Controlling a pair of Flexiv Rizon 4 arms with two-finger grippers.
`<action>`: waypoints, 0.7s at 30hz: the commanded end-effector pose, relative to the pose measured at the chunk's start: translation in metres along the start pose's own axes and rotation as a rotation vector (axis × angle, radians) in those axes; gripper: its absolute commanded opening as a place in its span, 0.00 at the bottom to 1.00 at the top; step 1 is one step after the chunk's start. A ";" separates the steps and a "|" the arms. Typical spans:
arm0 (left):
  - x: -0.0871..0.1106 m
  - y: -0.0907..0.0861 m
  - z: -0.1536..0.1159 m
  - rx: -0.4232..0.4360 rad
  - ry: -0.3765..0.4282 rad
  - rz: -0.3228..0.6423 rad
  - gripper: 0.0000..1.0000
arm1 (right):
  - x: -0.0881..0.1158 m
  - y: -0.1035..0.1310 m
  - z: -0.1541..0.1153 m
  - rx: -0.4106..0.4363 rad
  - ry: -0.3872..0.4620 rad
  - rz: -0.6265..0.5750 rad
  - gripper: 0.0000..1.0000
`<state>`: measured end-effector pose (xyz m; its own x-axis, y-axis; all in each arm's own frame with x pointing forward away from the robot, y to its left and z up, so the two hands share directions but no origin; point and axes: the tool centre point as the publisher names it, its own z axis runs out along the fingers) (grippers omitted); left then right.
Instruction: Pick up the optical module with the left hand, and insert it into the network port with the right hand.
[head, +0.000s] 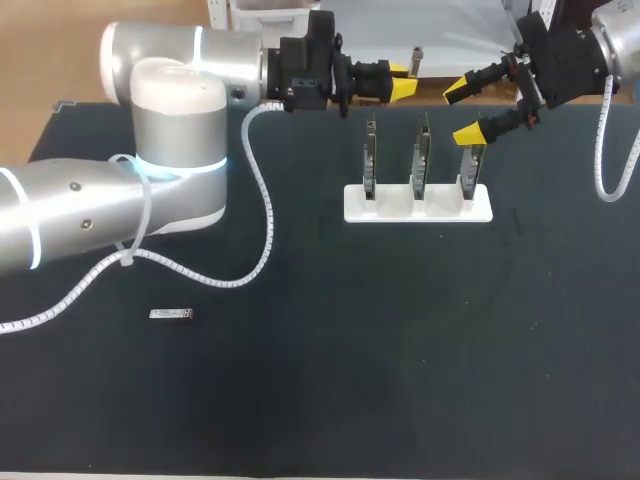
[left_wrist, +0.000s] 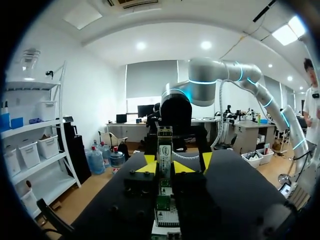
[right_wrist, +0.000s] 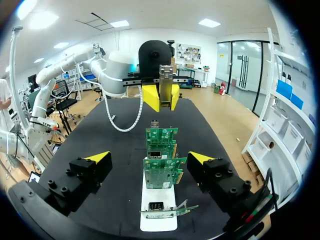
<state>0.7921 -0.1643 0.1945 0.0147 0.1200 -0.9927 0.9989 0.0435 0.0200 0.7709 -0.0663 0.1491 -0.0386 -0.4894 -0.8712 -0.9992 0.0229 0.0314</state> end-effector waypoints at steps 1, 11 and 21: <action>0.000 -0.005 0.000 0.003 -0.008 0.006 0.00 | 0.000 0.003 0.000 0.006 0.000 -0.001 1.00; 0.001 -0.016 0.006 0.037 -0.028 0.009 0.00 | 0.000 0.003 0.000 0.006 0.000 -0.001 1.00; 0.003 -0.021 0.011 0.027 -0.039 0.008 0.00 | 0.000 0.003 0.000 0.006 0.000 -0.001 1.00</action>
<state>0.7751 -0.1733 0.1918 0.0210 0.0868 -0.9960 0.9998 0.0058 0.0215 0.7709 -0.0663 0.1491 -0.0386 -0.4894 -0.8712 -0.9992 0.0229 0.0314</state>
